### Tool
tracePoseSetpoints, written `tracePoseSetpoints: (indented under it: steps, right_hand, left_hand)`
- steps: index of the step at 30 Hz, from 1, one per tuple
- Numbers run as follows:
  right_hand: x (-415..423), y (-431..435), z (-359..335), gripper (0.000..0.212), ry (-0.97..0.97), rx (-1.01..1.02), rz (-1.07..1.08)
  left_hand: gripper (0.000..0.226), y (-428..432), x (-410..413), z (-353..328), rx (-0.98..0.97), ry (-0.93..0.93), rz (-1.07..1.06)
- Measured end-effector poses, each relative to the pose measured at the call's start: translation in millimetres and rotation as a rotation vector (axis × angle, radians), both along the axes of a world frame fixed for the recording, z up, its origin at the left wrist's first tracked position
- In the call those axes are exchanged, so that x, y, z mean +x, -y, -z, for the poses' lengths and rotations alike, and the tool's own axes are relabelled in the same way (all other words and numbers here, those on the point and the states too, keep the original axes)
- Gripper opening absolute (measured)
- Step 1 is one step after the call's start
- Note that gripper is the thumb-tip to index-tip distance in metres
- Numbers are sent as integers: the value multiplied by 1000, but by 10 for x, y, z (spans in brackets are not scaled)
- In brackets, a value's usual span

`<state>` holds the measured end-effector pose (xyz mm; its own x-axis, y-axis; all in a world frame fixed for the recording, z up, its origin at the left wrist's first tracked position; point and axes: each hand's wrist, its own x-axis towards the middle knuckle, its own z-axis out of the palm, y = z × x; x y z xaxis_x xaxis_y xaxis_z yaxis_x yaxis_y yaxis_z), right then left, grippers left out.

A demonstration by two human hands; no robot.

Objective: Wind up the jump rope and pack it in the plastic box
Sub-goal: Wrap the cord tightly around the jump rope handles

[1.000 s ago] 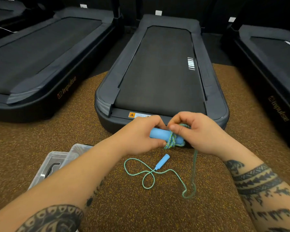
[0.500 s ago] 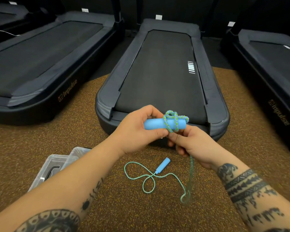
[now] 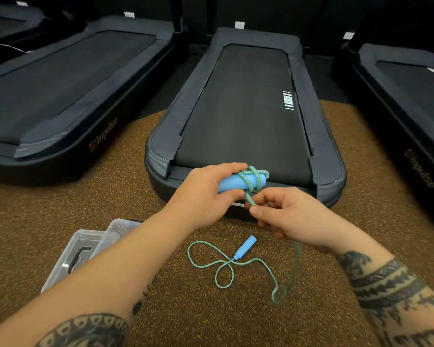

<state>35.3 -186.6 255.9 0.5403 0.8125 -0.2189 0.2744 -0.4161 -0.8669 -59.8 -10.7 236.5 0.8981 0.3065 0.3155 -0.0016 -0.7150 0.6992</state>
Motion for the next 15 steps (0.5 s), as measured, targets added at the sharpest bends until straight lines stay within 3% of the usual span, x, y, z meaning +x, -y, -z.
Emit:
tracePoseSetpoints:
  steps: [3, 9, 13, 15]
  right_hand:
    - [69, 79, -169, 7, 41, 15, 12]
    - [243, 130, -270, 6, 362, 228, 163]
    - [294, 74, -140, 9, 349, 277, 302]
    - [235, 11, -44, 12, 176, 291, 322]
  left_hand:
    - [52, -4, -7, -1, 36, -17, 18]
    - [49, 46, -38, -30, 55, -95, 170]
    - [48, 74, -85, -97, -137, -70, 300]
    - [46, 95, -91, -114, -280, -49, 322]
